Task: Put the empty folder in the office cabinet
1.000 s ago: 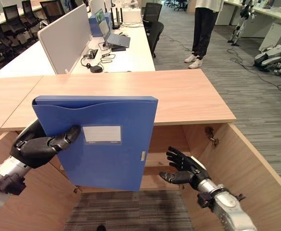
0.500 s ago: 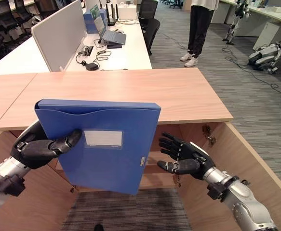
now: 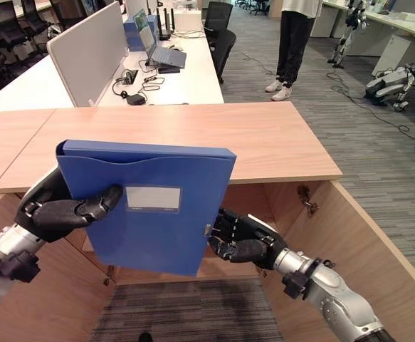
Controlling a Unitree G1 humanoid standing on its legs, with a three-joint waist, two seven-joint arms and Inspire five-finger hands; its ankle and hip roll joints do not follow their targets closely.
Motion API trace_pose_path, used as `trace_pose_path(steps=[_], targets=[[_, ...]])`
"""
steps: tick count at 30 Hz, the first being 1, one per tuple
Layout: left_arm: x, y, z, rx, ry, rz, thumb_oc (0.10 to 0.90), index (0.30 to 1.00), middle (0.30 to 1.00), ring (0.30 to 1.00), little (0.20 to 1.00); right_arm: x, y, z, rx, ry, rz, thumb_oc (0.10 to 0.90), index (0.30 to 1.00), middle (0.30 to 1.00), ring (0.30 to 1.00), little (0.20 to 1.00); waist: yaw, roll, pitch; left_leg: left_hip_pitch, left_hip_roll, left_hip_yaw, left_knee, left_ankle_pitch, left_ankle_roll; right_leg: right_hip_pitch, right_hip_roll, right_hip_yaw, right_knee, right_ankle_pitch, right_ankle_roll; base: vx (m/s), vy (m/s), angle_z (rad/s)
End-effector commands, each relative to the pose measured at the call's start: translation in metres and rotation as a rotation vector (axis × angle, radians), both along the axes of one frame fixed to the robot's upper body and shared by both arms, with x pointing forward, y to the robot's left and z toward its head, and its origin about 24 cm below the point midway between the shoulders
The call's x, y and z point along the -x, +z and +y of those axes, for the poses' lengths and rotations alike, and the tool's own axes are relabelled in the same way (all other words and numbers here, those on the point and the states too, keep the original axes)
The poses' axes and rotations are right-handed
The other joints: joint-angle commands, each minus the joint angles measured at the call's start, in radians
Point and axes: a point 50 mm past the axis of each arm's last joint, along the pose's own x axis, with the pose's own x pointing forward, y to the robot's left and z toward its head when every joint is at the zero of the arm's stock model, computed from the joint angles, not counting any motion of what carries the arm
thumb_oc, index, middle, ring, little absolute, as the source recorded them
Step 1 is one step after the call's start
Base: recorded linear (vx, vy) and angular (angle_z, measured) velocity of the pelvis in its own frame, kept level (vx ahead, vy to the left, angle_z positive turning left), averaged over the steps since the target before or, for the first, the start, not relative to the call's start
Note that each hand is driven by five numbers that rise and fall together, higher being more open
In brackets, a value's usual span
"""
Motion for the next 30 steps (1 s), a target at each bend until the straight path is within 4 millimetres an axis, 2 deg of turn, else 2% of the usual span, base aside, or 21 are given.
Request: trace_pose_path(steps=[1,10,16,24,30], targets=[[-0.004,0.049,-0.033,0.124,-0.195,-0.311,0.400,0.300,0.300,0.300,0.300,-0.015,0.070,0.049,-0.194,0.221,-0.318,0.800,0.900,0.900,0.900,0.900,0.000,-0.012,-0.024,0.028,0.056,0.023,0.004,-0.105,-0.058,0.035,-0.029,0.006,0.001,-0.208,0.028,0.00,0.000,0.00],[-0.010,0.036,-0.053,0.221,-0.254,-0.250,0.400,0.300,0.300,0.300,0.300,-0.027,0.068,0.072,-0.299,0.171,-0.323,0.800,0.900,0.900,0.900,0.900,0.001,-0.016,-0.023,0.028,0.054,0.021,0.004,-0.111,-0.055,0.034,-0.035,0.014,0.001,-0.206,0.026,0.00,0.000,0.00],[-0.015,0.024,-0.064,0.262,-0.274,-0.192,0.400,0.300,0.300,0.300,0.300,-0.035,0.079,0.086,-0.377,0.157,-0.365,0.800,0.900,0.900,0.900,0.900,0.002,-0.016,-0.023,0.028,0.053,0.019,0.004,-0.114,-0.055,0.034,-0.034,0.018,0.001,-0.207,0.022,0.00,0.000,0.00],[-0.015,0.014,-0.068,0.280,-0.284,-0.151,0.400,0.300,0.300,0.300,0.300,-0.040,0.093,0.087,-0.417,0.118,-0.426,0.800,0.900,0.900,0.900,0.900,0.004,-0.018,-0.024,0.029,0.050,0.018,0.005,-0.118,-0.055,0.036,-0.032,0.020,0.001,-0.208,0.020,0.00,0.000,0.00],[-0.014,0.010,-0.073,0.300,-0.300,-0.134,0.400,0.300,0.300,0.300,0.300,-0.042,0.094,0.088,-0.438,0.099,-0.432,0.800,0.900,0.900,0.900,0.900,0.004,-0.019,-0.023,0.029,0.049,0.016,0.005,-0.120,-0.054,0.037,-0.033,0.020,0.001,-0.208,0.020,0.00,0.000,0.00]])
